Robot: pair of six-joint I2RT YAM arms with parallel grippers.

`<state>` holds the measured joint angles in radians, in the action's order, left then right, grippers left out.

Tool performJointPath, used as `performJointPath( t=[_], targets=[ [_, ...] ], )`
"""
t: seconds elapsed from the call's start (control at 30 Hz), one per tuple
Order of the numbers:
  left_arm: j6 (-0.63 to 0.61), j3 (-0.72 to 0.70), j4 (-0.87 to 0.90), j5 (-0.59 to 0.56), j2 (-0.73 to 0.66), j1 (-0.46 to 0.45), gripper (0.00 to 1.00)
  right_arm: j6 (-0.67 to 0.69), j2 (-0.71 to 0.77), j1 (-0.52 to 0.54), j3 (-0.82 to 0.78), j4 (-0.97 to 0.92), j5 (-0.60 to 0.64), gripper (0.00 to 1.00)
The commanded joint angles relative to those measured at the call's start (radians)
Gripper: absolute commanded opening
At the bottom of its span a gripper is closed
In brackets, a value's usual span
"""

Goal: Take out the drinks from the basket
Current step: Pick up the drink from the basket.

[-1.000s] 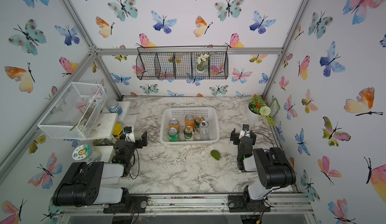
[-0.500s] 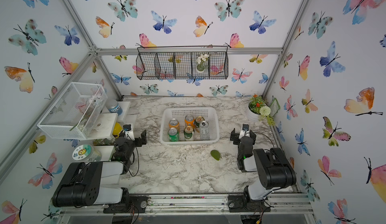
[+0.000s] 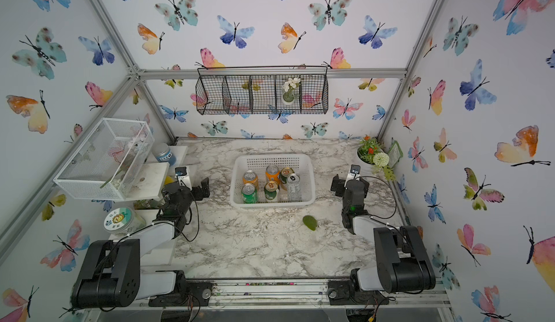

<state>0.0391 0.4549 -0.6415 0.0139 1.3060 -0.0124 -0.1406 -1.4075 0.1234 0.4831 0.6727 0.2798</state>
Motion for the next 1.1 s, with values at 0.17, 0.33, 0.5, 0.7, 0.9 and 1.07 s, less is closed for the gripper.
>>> performJointPath(
  t=[0.17,0.33,0.5,0.7,0.9,1.07],
  targets=[
    [0.327,0.179,0.097,-0.025,0.016,0.010,0.99,-0.716,-0.014,-0.004,0.221,-0.549,0.410,0.99],
    [0.713,0.407,0.560,-0.140,0.103,0.036,0.99,-0.573,-0.052,-0.004,0.281,-0.563,0.227,0.81],
    [0.695,0.459,0.571,0.100,0.141,0.055,0.99,-0.550,0.047,-0.004,0.199,-0.458,0.125,0.82],
    [0.728,0.396,0.494,0.196,-0.009,0.016,0.99,-0.507,0.108,-0.002,0.245,-0.558,-0.008,0.83],
    [0.629,0.396,0.573,0.058,-0.195,-0.153,0.99,-0.455,0.139,0.014,0.254,-0.586,-0.168,0.83],
    [0.628,0.369,0.622,0.116,-0.272,-0.185,0.99,-0.404,0.195,0.036,0.221,-0.504,-0.293,0.91]
  ],
)
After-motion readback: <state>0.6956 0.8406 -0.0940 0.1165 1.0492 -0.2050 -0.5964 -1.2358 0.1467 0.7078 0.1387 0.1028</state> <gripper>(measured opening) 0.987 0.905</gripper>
